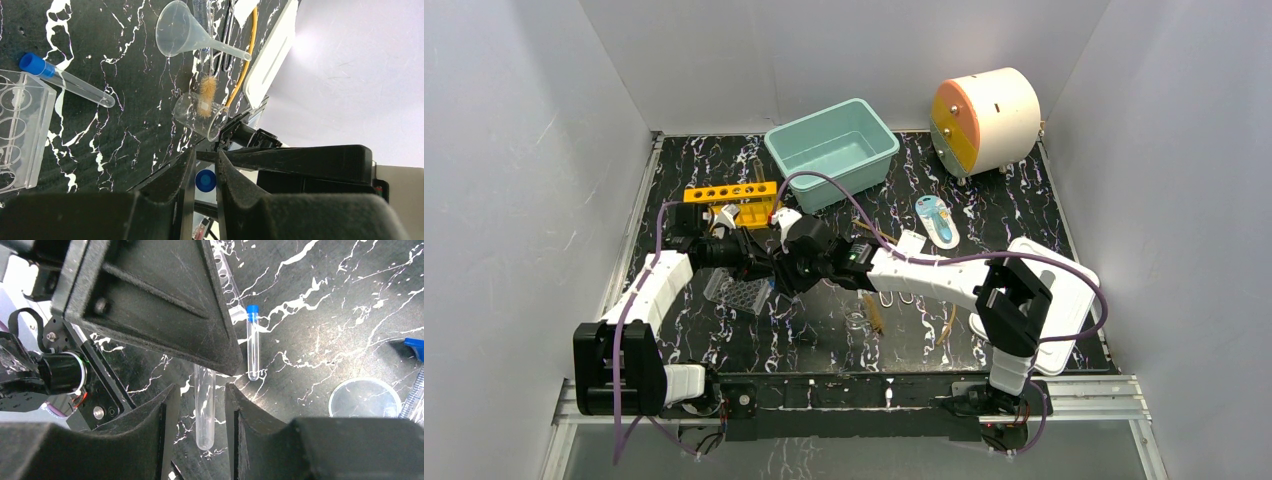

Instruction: Organize the chemistry lab equipment

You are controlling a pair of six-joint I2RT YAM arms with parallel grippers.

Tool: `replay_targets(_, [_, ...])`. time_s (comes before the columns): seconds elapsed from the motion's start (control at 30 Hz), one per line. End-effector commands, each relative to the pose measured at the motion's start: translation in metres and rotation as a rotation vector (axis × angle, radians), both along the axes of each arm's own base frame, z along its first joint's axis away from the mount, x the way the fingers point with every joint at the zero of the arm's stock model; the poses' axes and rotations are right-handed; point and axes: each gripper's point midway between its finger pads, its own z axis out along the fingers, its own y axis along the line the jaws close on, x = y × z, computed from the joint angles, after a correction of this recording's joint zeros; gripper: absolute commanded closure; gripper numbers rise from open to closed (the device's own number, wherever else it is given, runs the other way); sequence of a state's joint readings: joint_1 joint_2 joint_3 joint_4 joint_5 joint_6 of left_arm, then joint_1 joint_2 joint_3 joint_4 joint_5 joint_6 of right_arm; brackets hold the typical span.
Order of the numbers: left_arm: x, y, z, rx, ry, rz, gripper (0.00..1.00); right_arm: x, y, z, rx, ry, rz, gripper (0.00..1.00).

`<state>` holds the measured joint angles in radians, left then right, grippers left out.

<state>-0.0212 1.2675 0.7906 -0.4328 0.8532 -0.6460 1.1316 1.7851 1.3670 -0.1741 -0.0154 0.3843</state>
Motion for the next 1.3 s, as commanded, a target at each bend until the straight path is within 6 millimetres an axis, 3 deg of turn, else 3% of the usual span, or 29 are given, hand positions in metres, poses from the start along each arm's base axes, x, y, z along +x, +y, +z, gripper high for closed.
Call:
replay_targets(0.0, [-0.001, -0.003, 0.013, -0.03, 0.013, -0.012, 0.99, 0.003, 0.001, 0.001, -0.007, -0.01, 0.012, 0.56])
replay_targets(0.23, [0.002, -0.003, 0.018, -0.023, 0.004, -0.013, 0.96, 0.003, -0.006, -0.001, -0.017, -0.015, 0.002, 0.75])
replay_targets(0.47, [-0.003, -0.003, 0.022, -0.023, -0.028, -0.023, 0.68, 0.003, -0.001, 0.006, 0.013, -0.012, 0.002, 0.8])
replay_targets(0.73, [-0.007, 0.0, 0.014, 0.006, -0.019, -0.014, 0.77, 0.003, 0.001, 0.004, 0.005, -0.003, 0.005, 0.8])
replay_targets(0.97, [-0.01, 0.006, 0.012, 0.054, -0.019, -0.011, 0.67, 0.005, 0.001, 0.0, -0.007, 0.01, -0.004, 0.8])
replay_targets(1.13, [-0.008, 0.007, 0.013, 0.068, -0.028, -0.005, 0.77, 0.004, 0.0, -0.001, -0.006, 0.014, 0.001, 0.8])
replay_targets(1.27, [-0.005, 0.007, 0.017, 0.062, -0.038, -0.003, 0.78, 0.003, 0.001, -0.003, -0.009, 0.021, 0.011, 0.8])
